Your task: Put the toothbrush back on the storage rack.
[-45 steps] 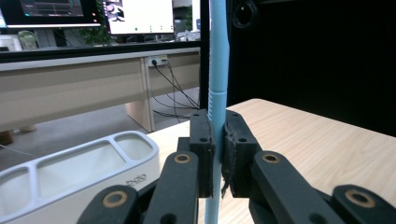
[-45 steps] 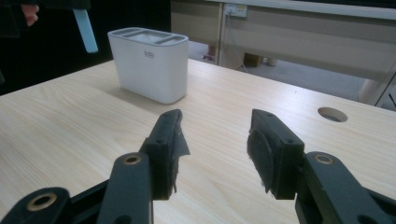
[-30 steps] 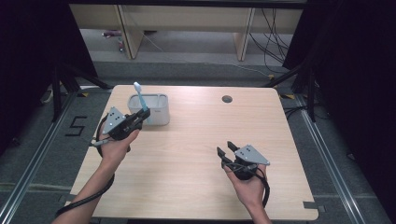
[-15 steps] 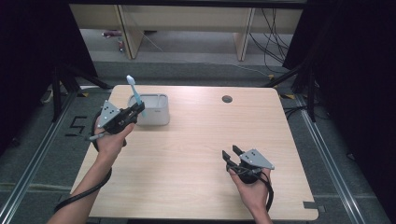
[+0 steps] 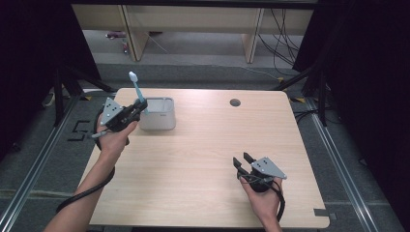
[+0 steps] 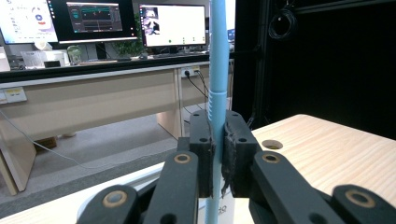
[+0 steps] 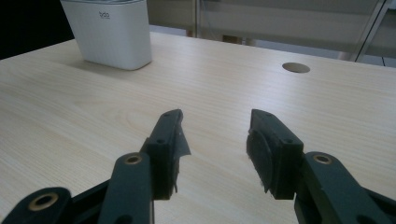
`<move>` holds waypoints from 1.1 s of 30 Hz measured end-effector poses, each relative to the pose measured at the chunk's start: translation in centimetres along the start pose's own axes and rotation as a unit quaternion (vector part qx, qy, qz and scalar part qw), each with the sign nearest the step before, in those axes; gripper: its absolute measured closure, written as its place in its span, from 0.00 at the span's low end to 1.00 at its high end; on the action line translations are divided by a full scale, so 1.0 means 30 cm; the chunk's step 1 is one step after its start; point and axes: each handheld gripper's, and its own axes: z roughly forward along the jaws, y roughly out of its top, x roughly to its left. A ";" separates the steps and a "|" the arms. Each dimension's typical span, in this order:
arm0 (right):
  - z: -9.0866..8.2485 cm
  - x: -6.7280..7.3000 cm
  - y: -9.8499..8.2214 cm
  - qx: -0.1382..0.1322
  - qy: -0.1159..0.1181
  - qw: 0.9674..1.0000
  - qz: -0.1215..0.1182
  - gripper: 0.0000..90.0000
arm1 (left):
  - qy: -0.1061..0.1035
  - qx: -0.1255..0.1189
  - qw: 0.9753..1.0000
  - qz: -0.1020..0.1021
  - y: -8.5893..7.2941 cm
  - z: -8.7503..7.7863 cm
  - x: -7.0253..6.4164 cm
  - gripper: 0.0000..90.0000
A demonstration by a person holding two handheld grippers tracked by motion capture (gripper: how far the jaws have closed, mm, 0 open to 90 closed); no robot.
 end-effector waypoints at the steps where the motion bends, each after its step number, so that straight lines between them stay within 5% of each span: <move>1: -0.001 0.006 -0.003 0.001 -0.001 1.000 0.013 0.62 | 0.001 0.001 1.000 0.000 0.001 0.003 0.003 0.92; 2: 0.001 -0.004 -0.004 -0.010 -0.005 1.000 -0.007 0.62 | 0.002 0.001 1.000 -0.001 0.003 0.006 0.005 0.92; 4: -0.002 0.002 -0.006 -0.007 0.003 1.000 0.012 0.63 | 0.004 0.001 1.000 -0.003 0.006 0.012 0.009 0.92; 10: 0.000 -0.004 -0.013 -0.010 -0.008 1.000 0.006 0.63 | 0.008 0.007 1.000 -0.005 0.014 0.031 0.018 0.92; 11: -0.003 0.005 -0.015 -0.005 -0.006 1.000 0.024 0.63 | 0.009 0.006 1.000 -0.005 0.014 0.034 0.021 0.92; 16: 0.003 -0.008 -0.018 -0.015 -0.006 1.000 0.004 0.63 | 0.018 0.005 1.000 -0.009 0.017 0.048 0.039 0.92; 33: 0.003 -0.009 -0.019 -0.016 -0.002 1.000 0.006 0.63 | 0.050 0.018 0.999 -0.012 0.006 0.090 0.106 0.92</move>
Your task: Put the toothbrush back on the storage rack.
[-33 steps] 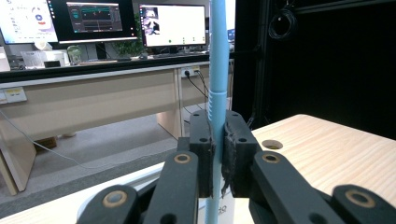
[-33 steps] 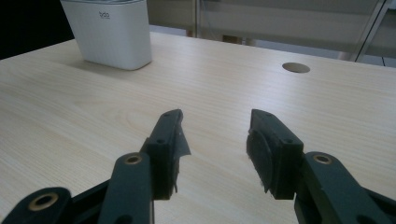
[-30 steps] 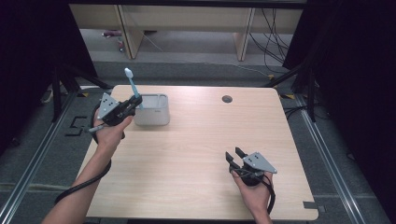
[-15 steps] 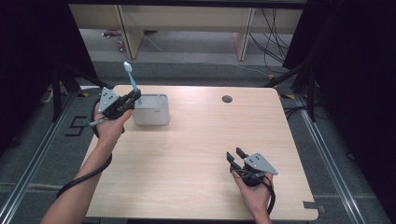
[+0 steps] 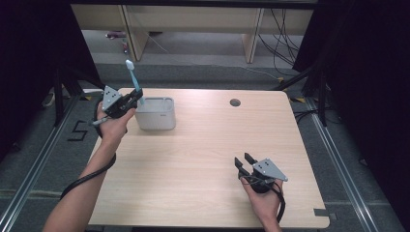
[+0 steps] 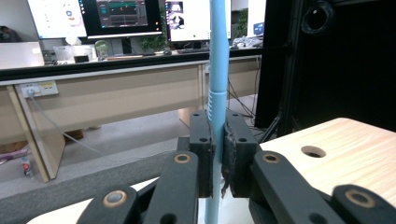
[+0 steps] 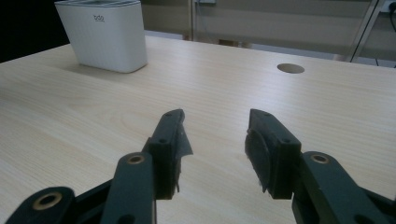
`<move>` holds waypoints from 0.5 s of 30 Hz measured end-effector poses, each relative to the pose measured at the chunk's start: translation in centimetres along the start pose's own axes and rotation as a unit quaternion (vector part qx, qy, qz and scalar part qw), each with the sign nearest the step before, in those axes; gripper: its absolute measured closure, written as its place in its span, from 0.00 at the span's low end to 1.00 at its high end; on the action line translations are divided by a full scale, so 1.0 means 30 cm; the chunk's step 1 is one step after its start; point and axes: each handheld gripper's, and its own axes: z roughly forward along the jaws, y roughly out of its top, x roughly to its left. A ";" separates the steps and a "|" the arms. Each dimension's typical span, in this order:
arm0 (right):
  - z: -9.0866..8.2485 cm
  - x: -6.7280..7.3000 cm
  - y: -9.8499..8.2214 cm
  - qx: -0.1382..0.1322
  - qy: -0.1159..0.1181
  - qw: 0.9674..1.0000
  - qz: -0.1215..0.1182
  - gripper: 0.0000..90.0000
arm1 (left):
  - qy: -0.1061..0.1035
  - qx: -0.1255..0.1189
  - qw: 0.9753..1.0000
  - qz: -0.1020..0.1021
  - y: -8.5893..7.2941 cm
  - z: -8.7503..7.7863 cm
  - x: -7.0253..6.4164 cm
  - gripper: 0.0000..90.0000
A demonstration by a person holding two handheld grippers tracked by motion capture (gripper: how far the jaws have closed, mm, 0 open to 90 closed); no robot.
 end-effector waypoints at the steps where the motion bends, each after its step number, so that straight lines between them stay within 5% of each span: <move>1: 0.001 0.000 0.000 -0.001 0.002 1.000 0.000 0.63 | 0.002 0.002 1.000 0.000 -0.003 0.002 0.006 0.92; 11: 0.005 0.004 -0.003 0.000 0.007 1.000 0.009 0.63 | 0.017 0.014 1.000 -0.004 -0.019 0.022 0.039 0.92; 15: -0.001 -0.004 -0.002 0.002 -0.003 1.000 -0.006 0.63 | 0.025 0.018 1.000 -0.007 -0.027 0.028 0.050 0.92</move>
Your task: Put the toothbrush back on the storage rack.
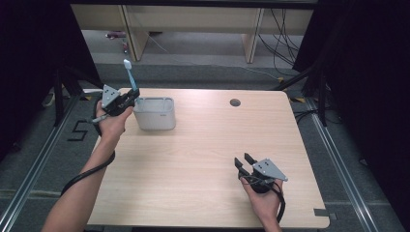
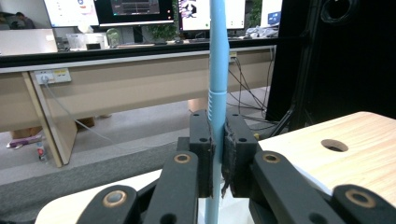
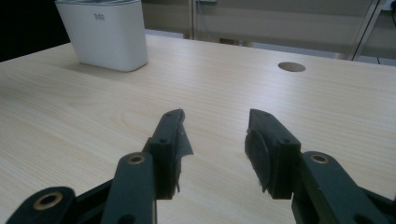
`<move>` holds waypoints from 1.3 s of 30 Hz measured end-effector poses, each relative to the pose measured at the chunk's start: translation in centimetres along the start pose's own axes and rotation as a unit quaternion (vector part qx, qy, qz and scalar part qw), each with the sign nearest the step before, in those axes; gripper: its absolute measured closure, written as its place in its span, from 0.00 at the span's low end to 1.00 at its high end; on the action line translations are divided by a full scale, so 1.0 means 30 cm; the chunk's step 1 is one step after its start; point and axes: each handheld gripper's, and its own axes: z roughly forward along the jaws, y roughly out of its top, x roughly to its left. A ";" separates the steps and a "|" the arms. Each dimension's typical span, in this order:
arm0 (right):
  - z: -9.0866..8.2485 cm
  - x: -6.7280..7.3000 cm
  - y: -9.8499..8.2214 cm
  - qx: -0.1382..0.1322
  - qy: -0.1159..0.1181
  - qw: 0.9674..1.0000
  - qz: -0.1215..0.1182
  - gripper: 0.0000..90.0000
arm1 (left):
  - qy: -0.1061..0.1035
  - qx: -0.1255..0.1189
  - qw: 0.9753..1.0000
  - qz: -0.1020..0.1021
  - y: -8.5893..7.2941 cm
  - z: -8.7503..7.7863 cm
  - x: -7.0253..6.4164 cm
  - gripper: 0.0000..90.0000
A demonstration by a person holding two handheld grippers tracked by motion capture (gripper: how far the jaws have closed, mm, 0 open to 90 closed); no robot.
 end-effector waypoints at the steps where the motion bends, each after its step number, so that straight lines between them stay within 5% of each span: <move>1: 0.002 -0.003 -0.001 -0.004 -0.001 1.000 -0.006 0.63 | 0.001 0.002 1.000 0.001 -0.002 0.001 0.003 0.92; 7: 0.001 0.007 -0.001 0.008 0.005 1.000 0.016 0.63 | 0.008 0.003 1.000 -0.006 -0.019 0.007 0.014 0.92; 10: 0.001 0.000 -0.002 0.003 0.000 1.000 0.000 0.63 | 0.010 0.003 1.000 -0.007 -0.025 0.008 0.017 0.92; 23: 0.003 0.006 -0.002 0.009 0.005 1.000 0.012 0.63 | 0.014 0.008 1.000 -0.009 -0.048 0.015 0.034 0.92; 30: 0.004 0.001 -0.003 0.003 -0.001 1.000 -0.004 0.63 | 0.014 0.014 1.000 -0.010 -0.064 0.014 0.035 0.92; 39: 0.010 0.009 -0.007 0.005 0.010 1.000 0.014 0.63 | 0.013 0.022 1.000 -0.009 -0.080 0.011 0.033 0.92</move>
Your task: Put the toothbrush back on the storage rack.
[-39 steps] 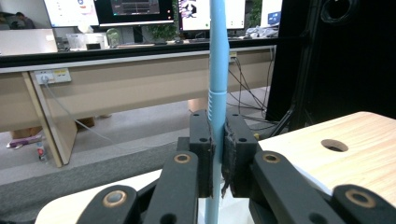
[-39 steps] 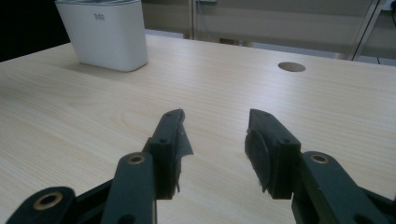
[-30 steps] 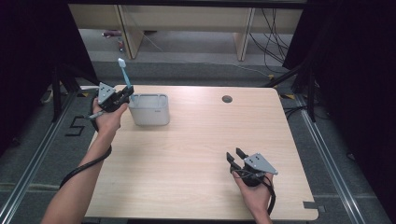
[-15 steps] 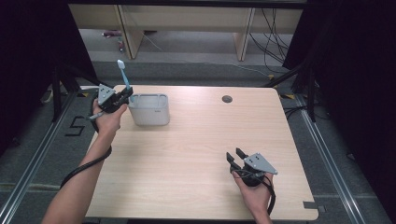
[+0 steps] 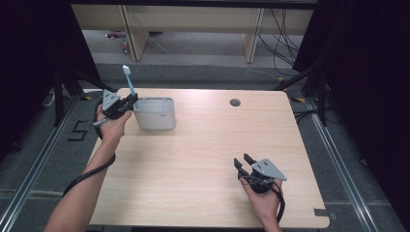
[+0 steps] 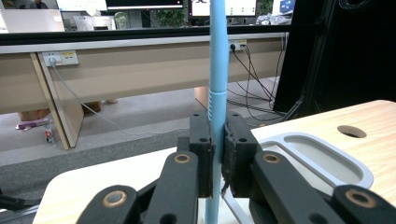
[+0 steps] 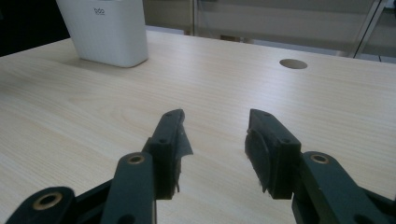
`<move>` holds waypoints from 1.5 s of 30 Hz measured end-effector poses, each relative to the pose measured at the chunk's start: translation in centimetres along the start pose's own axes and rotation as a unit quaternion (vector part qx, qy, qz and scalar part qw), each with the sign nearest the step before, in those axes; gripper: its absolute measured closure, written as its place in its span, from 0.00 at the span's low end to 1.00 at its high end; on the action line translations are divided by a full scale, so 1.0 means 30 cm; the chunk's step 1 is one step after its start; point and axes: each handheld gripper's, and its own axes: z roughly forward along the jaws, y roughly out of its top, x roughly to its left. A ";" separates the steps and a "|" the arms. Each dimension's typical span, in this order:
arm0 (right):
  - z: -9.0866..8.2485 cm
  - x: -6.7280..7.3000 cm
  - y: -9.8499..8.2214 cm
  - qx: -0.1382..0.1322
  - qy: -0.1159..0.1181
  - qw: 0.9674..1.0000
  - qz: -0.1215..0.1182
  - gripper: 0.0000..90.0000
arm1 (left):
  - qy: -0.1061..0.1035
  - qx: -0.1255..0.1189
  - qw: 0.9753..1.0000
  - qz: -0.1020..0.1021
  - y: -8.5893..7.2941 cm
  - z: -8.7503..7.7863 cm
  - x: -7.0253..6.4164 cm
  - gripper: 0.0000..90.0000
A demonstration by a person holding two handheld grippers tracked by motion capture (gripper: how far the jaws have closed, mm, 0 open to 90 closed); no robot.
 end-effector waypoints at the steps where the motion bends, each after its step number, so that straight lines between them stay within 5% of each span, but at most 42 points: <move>1: -0.002 -0.004 0.001 -0.001 -0.004 1.000 -0.009 0.63 | -0.001 -0.002 1.000 -0.001 -0.002 0.001 0.000 0.92; 7: -0.002 -0.004 0.001 0.000 -0.002 1.000 -0.012 0.63 | -0.003 0.006 1.000 -0.002 -0.008 0.003 -0.010 0.92; 9: -0.004 0.006 -0.001 0.007 0.000 1.000 0.008 0.63 | -0.005 0.003 1.000 -0.003 -0.010 0.007 -0.011 0.92; 11: -0.006 -0.005 0.001 0.006 -0.006 1.000 -0.014 0.63 | -0.004 0.007 1.000 -0.002 -0.011 0.007 -0.012 0.92; 44: -0.002 -0.006 -0.002 0.004 -0.009 1.000 -0.017 0.62 | 0.003 0.024 1.000 -0.006 -0.029 0.022 -0.022 0.92; 45: -0.003 0.000 -0.003 0.011 -0.002 1.000 -0.004 0.62 | 0.004 0.025 1.000 -0.007 -0.030 0.022 -0.023 0.92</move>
